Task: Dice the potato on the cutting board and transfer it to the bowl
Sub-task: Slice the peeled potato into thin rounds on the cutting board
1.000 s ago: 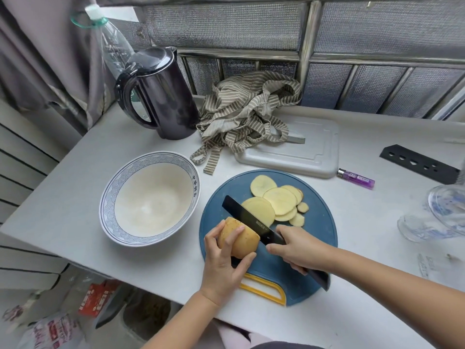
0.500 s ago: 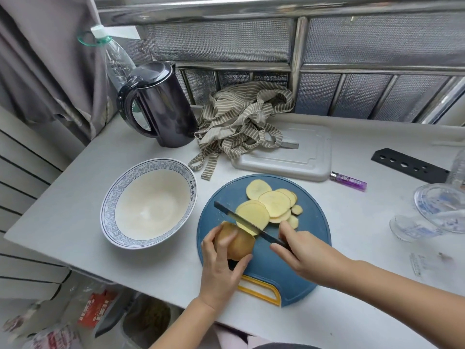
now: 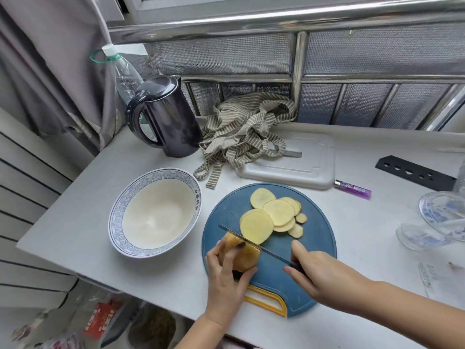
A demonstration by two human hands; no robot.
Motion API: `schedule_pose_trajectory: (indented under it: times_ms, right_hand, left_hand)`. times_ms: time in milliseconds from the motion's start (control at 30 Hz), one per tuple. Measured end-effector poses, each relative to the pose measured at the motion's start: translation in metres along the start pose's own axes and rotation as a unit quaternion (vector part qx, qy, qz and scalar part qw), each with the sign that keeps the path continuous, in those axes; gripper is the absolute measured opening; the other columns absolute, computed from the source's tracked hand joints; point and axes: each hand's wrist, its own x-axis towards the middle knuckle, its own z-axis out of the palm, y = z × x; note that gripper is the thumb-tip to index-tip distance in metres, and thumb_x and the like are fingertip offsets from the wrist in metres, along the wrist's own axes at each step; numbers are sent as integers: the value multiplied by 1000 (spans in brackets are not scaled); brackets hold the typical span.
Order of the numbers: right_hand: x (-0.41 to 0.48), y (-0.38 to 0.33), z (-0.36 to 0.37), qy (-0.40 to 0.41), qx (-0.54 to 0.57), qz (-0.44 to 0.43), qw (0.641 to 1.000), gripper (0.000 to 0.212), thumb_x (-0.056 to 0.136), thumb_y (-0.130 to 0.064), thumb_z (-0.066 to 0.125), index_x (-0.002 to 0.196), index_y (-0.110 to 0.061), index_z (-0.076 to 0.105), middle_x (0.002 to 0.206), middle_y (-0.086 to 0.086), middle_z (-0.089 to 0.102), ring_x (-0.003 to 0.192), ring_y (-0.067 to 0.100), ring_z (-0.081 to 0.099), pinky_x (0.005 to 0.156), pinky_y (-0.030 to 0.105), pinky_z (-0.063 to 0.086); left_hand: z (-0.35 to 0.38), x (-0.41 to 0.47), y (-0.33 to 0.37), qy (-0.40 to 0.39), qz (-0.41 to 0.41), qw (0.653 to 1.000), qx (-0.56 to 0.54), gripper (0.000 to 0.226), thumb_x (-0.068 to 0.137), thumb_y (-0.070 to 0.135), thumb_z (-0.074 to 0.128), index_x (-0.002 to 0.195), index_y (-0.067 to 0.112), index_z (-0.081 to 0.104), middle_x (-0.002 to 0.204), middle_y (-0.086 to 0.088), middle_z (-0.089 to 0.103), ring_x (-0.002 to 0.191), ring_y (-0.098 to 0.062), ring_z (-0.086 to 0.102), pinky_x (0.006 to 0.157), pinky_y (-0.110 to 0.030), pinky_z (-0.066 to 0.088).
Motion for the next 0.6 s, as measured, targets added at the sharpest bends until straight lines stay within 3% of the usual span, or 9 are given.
schedule_pose_trajectory:
  times_ms: [133,267,400,600]
  right_hand:
    - [-3,-1,0,-2,6,1,1000,29,101,-42,35,79,-31,19,70,-6,45,65,19,41,64,32,36]
    - [-4,-2,3,-2,4,4,1000,27,101,-43,34,81,-30,20,74,-2,52,68,22,46,65,35,39]
    - [-6,0,7,3,-23,6,1000,25,101,-46,30,89,-25,23,76,-2,55,67,22,49,65,37,43]
    - [-8,3,11,2,-26,8,1000,26,101,-47,28,89,-25,21,76,0,57,64,23,50,65,41,45]
  left_hand:
    - [-1,1,5,3,-14,1000,-12,64,79,51,62,131,63,27,124,20,25,124,-11,35,101,-35,42]
    - [1,1,5,6,-27,999,-22,61,78,53,63,127,66,29,128,27,23,126,3,31,103,-23,36]
    - [0,2,4,10,-9,1000,-16,60,78,50,64,128,61,32,122,18,26,122,-9,36,102,-32,42]
    - [-1,3,5,11,-2,1000,-6,67,78,50,63,132,66,26,122,18,25,122,-17,37,100,-35,40]
